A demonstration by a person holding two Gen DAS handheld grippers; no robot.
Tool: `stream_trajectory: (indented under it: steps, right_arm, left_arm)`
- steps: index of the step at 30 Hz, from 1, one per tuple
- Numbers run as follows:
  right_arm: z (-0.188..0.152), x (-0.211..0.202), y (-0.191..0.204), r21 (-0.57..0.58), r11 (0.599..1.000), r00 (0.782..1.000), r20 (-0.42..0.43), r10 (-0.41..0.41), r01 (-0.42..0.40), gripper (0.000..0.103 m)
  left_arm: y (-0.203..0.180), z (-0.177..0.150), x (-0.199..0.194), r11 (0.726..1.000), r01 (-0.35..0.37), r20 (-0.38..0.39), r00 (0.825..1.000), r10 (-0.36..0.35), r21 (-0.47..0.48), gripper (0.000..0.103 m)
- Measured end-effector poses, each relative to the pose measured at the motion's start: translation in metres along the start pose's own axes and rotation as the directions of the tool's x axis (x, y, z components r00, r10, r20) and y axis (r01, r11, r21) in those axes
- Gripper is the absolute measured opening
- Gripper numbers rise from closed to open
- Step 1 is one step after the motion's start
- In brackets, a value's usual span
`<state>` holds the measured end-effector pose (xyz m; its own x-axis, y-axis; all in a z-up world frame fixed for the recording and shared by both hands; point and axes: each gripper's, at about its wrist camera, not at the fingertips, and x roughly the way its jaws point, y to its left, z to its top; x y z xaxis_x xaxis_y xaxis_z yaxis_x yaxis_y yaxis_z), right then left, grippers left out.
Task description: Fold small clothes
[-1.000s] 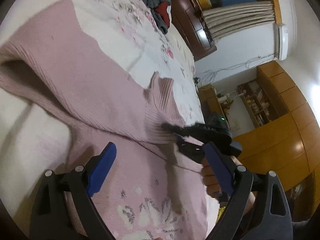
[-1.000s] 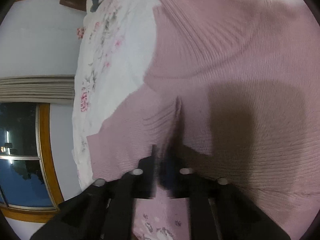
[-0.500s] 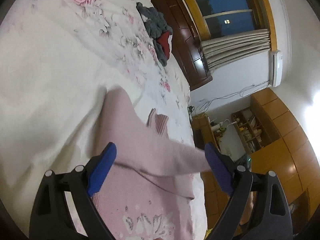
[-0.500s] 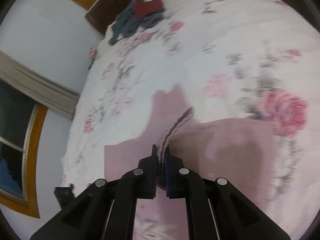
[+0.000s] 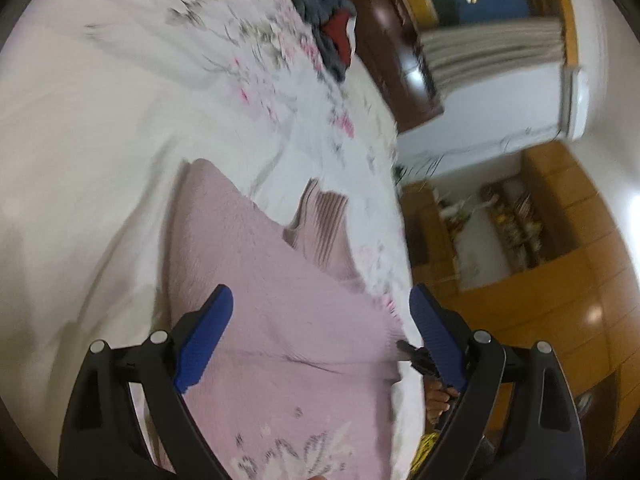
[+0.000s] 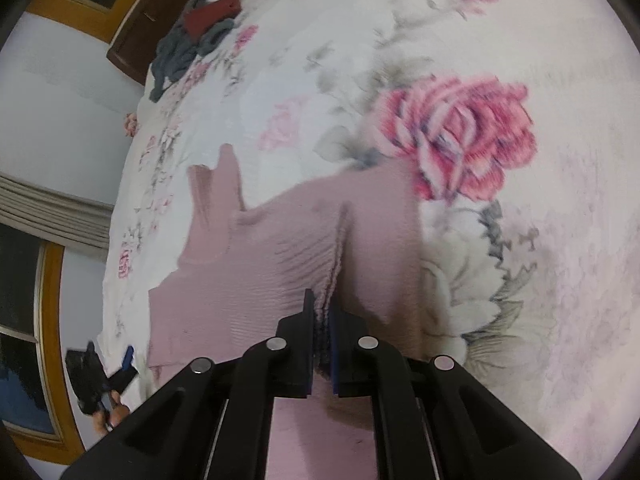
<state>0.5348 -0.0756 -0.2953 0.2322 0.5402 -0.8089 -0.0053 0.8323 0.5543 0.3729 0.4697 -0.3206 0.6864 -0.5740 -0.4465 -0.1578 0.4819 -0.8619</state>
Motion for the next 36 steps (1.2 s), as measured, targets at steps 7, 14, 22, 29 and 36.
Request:
stream_trajectory:
  steps: [7,14,22,29,36]
  right_arm:
    - [-0.004,-0.003,-0.022,0.021,0.999,0.999,0.022,0.046,-0.047,0.013]
    - [-0.016,-0.009,-0.012,-0.024,0.971,0.971,-0.007,0.238,-0.238,0.013]
    - [-0.021,0.003,-0.02,-0.029,0.973,0.972,-0.052,0.229,-0.23,0.014]
    - [0.014,0.032,-0.015,-0.029,0.997,0.991,-0.114,0.063,-0.067,0.003]
    - [0.064,0.026,0.038,-0.108,0.982,0.987,-0.05,0.152,-0.157,0.018]
  left_arm:
    - [0.012,0.024,0.054,0.983,-0.169,-0.156,0.972,0.178,0.07,0.088]
    - [0.017,0.019,0.051,0.999,-0.026,-0.203,0.979,0.035,0.046,0.085]
    - [0.02,0.012,0.057,0.995,-0.069,-0.234,0.969,0.083,0.07,0.085]
    - [-0.013,0.047,0.108,0.972,-0.189,-0.249,0.943,0.219,0.141,0.087]
    - [-0.054,0.098,0.18,0.941,-0.217,-0.267,0.92,0.287,0.261,0.088]
